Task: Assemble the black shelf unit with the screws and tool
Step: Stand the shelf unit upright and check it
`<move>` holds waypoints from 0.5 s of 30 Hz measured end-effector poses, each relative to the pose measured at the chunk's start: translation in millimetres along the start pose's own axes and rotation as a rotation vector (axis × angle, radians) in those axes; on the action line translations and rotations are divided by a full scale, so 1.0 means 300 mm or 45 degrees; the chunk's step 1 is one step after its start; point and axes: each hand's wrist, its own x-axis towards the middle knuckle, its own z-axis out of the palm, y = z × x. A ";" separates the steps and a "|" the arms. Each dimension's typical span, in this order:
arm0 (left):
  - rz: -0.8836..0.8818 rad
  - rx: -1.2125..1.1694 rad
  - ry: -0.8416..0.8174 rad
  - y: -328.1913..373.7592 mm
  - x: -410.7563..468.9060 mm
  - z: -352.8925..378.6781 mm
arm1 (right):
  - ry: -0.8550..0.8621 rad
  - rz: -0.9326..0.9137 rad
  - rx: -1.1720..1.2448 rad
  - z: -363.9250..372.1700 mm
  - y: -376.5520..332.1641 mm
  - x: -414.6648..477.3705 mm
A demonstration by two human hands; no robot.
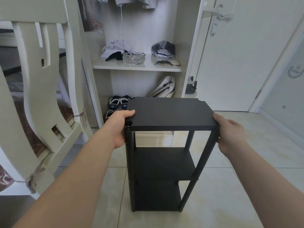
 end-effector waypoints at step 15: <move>-0.018 0.011 -0.106 -0.007 -0.011 -0.008 | -0.009 0.038 -0.052 -0.016 0.001 0.020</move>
